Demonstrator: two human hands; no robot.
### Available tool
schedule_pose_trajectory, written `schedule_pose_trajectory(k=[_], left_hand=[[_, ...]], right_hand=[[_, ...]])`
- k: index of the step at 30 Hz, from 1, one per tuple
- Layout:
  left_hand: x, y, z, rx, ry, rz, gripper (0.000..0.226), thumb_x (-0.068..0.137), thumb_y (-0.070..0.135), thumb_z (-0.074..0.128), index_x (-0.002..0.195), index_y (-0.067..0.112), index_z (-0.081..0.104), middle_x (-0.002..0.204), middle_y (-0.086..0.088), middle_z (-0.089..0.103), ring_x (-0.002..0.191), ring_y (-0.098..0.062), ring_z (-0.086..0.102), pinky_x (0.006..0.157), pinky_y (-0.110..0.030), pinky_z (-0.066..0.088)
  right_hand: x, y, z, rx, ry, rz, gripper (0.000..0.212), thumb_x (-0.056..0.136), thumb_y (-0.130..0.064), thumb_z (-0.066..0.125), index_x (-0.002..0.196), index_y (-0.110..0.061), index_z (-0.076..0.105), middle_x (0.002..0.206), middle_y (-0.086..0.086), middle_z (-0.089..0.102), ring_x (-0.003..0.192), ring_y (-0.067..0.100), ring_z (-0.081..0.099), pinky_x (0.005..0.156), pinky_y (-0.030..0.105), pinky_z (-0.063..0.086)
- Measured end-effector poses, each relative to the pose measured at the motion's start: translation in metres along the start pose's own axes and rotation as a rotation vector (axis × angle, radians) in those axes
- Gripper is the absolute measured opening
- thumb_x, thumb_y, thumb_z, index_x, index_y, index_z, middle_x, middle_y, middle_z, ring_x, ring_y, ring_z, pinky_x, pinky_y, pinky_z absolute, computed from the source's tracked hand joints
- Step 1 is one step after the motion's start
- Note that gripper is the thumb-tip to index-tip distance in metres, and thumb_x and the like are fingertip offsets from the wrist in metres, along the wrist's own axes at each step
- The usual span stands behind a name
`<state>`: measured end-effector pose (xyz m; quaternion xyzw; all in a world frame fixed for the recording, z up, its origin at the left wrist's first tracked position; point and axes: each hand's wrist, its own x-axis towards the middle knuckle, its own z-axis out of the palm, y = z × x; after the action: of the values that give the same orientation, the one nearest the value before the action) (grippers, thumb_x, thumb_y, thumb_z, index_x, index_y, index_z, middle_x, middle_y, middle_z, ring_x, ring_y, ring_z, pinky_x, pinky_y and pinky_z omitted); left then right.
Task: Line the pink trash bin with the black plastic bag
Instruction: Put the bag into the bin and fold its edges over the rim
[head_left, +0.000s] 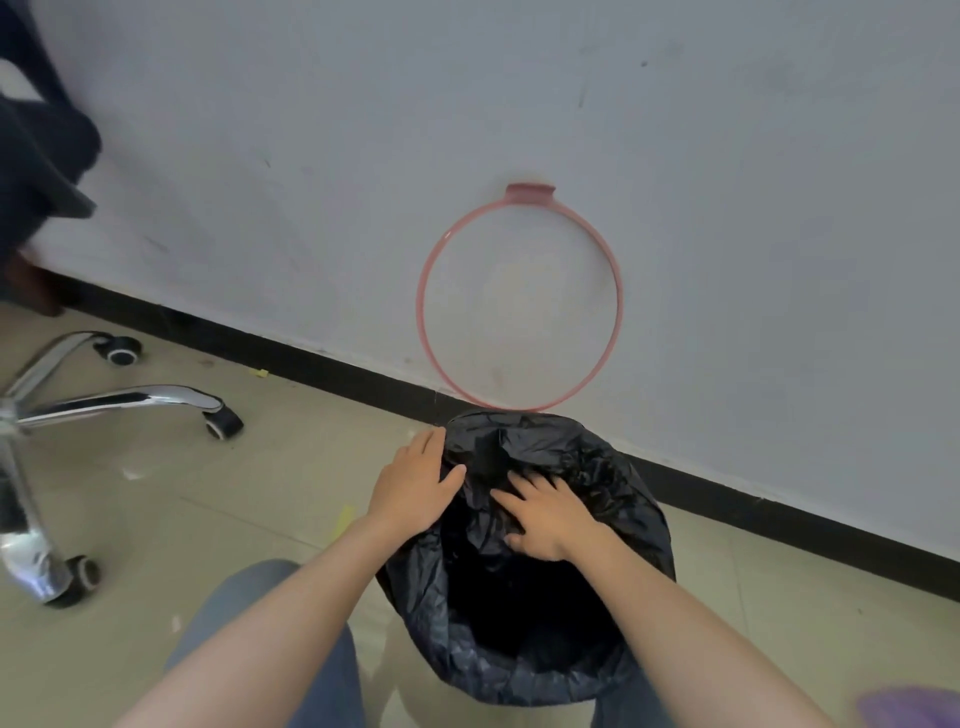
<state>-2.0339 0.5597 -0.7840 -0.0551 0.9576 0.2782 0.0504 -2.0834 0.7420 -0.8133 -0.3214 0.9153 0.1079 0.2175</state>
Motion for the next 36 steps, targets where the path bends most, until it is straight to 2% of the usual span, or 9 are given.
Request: schedule_pose_trajectory(k=[4,6,11,14,17,27,32,34,36], left_hand=[[0.000,-0.001,0.000,0.133,-0.012,-0.006,0.062,0.094,0.045,0.033,0.145,0.015,0.013,0.154,-0.005,0.022,0.135,-0.030,0.029,0.104,-0.042,0.034],[-0.001,-0.001,0.001,0.185,-0.028,-0.004,0.065,0.094,0.043,0.034,0.145,0.014,0.008,0.155,-0.007,0.017,0.136,-0.031,0.025,0.105,-0.042,0.034],[-0.004,0.001,0.003,0.495,0.054,0.164,0.073,0.092,0.039,0.038,0.145,0.017,-0.007,0.157,-0.012,-0.007,0.144,-0.031,-0.002,0.115,-0.049,0.013],[0.001,0.006,0.004,0.596,-0.011,0.318,0.073,0.092,0.046,0.033,0.144,0.020,-0.010,0.156,-0.011,-0.012,0.144,-0.029,-0.007,0.116,-0.049,0.006],[0.011,0.011,0.003,0.496,-0.082,0.218,0.075,0.092,0.052,0.029,0.145,0.013,-0.006,0.157,-0.014,0.000,0.144,-0.029,0.005,0.116,-0.042,0.016],[0.036,0.014,0.010,0.402,-0.047,0.044,0.088,0.083,0.066,0.033,0.145,0.011,0.003,0.144,-0.016,0.032,0.128,-0.030,0.036,0.090,-0.038,0.044],[0.033,0.010,-0.012,-0.399,-0.011,-0.163,0.074,0.088,0.049,0.047,0.146,0.018,0.012,0.148,-0.011,0.035,0.134,-0.028,0.034,0.107,-0.041,0.033],[0.021,0.002,-0.020,-0.369,0.105,-0.211,0.071,0.089,0.045,0.047,0.145,0.017,0.014,0.148,-0.011,0.035,0.135,-0.029,0.031,0.107,-0.042,0.030],[0.003,-0.005,-0.019,0.000,0.163,-0.162,0.072,0.087,0.051,0.044,0.145,0.021,0.012,0.151,-0.011,0.027,0.137,-0.032,0.023,0.106,-0.047,0.029]], right_hand=[[0.002,-0.002,-0.003,-0.006,-0.025,-0.013,0.062,0.091,-0.040,0.042,0.144,-0.023,0.016,0.157,0.011,0.006,0.144,0.028,0.005,0.117,0.044,0.006],[-0.009,-0.004,-0.010,-0.048,0.035,-0.066,0.053,0.092,-0.035,0.042,0.140,-0.014,0.030,0.151,0.016,0.025,0.140,0.031,0.019,0.114,0.043,0.018],[-0.048,0.010,-0.027,-0.145,0.500,-0.113,0.029,0.075,-0.027,0.062,0.097,-0.009,0.065,0.104,0.013,0.066,0.105,0.032,0.059,0.081,0.036,0.052],[-0.060,0.036,-0.036,0.113,0.558,0.140,0.054,0.080,-0.023,0.061,0.130,-0.007,0.046,0.135,0.019,0.048,0.124,0.034,0.047,0.097,0.040,0.045],[-0.052,0.055,-0.033,0.423,0.308,0.309,0.062,0.094,-0.031,0.042,0.145,-0.017,0.011,0.155,0.009,0.015,0.140,0.030,0.019,0.113,0.042,0.026],[-0.011,0.065,-0.035,0.661,0.201,0.418,0.064,0.086,-0.041,0.049,0.141,-0.034,0.018,0.142,0.012,0.035,0.127,0.036,0.037,0.103,0.049,0.038],[-0.033,0.072,-0.039,1.097,0.381,0.336,0.054,0.091,-0.031,0.051,0.140,-0.023,0.029,0.149,0.010,0.030,0.136,0.026,0.029,0.111,0.041,0.026],[-0.057,0.079,-0.033,0.823,0.503,0.310,0.048,0.092,-0.028,0.050,0.137,-0.019,0.036,0.149,0.011,0.032,0.138,0.025,0.027,0.112,0.039,0.023],[-0.083,0.078,-0.026,0.257,0.693,0.109,0.041,0.087,-0.025,0.058,0.126,-0.014,0.053,0.140,0.015,0.047,0.132,0.032,0.040,0.107,0.045,0.035]])
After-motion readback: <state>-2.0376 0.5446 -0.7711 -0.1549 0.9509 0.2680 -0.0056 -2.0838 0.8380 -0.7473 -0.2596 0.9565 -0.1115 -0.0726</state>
